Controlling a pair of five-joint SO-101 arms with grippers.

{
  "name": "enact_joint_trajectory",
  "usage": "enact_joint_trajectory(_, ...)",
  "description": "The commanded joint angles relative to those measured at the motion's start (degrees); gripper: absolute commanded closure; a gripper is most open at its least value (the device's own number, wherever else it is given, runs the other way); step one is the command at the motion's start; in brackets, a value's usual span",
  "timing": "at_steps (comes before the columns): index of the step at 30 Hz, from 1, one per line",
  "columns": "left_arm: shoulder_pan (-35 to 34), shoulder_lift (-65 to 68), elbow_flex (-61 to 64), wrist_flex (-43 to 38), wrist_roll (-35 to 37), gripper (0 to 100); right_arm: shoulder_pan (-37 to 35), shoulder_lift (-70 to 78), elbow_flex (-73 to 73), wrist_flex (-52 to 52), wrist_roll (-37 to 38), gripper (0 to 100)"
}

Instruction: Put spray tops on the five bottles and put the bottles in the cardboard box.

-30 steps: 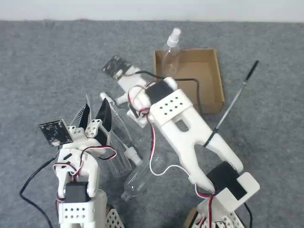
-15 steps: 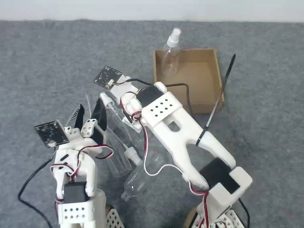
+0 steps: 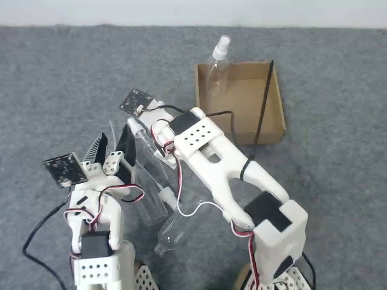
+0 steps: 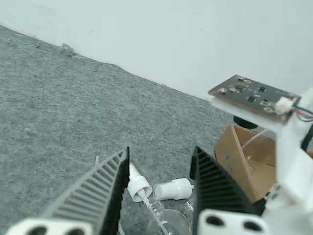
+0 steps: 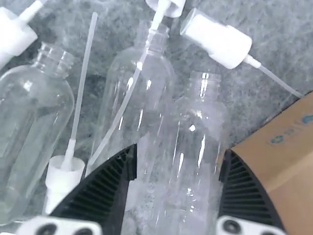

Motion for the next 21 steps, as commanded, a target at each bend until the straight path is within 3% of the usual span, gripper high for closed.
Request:
enact_joint_trajectory(1, -0.26, -1.23, -0.75, -1.49, -0.18, 81, 0.66, -0.04, -1.32, -2.07, 0.88, 77.2)
enact_joint_trajectory(7, -0.26, -1.14, -0.75, -1.49, -0.26, 81, 1.71, 1.80, -1.32, -2.15, 6.07, 77.2)
enact_joint_trajectory(21, -0.26, -1.14, -0.75, -1.49, -0.18, 81, 1.36, 8.40, -1.32, -5.67, 6.33, 77.2)
